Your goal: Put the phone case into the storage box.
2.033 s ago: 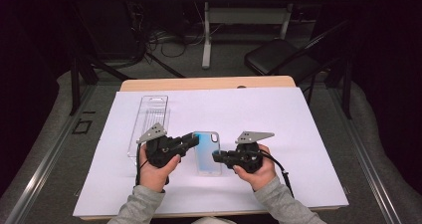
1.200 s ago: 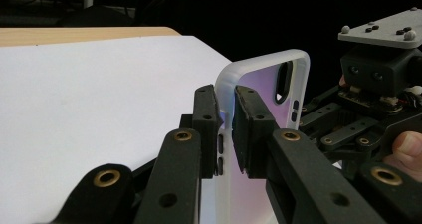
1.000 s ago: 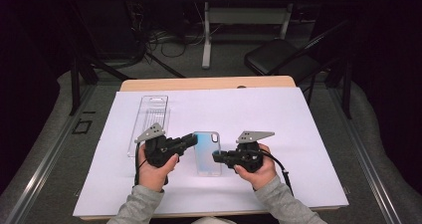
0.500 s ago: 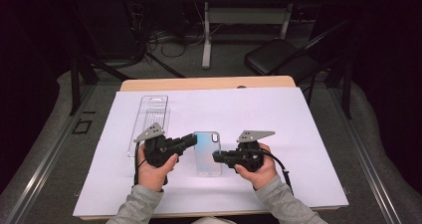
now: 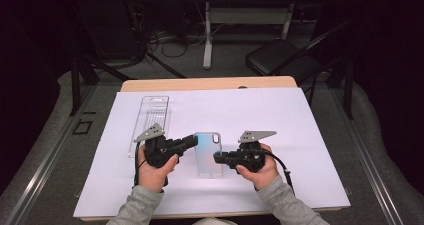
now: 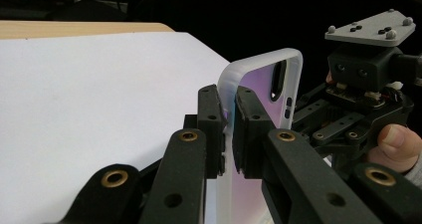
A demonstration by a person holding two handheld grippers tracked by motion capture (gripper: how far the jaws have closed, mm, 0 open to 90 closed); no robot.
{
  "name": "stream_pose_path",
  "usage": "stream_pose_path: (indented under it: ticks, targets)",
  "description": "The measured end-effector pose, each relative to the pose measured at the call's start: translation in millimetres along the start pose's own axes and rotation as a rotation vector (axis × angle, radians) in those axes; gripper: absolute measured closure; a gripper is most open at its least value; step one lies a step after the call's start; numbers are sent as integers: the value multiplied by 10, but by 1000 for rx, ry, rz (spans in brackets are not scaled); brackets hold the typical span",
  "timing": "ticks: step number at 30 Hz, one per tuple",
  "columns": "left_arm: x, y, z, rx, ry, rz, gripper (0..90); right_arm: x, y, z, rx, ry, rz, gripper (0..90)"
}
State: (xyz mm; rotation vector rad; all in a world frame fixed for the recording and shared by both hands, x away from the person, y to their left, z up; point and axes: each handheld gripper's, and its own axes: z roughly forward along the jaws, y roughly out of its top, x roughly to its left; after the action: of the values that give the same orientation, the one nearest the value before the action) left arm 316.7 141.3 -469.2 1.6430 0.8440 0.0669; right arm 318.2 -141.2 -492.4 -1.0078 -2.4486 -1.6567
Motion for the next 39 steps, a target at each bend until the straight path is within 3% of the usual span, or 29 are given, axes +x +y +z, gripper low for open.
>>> stream_pose_path:
  ticks: [39]
  targets:
    - [-36, -15, -16, -32, 26, -22, 842, 2, -1, 7, -14, 17, 14, 814]
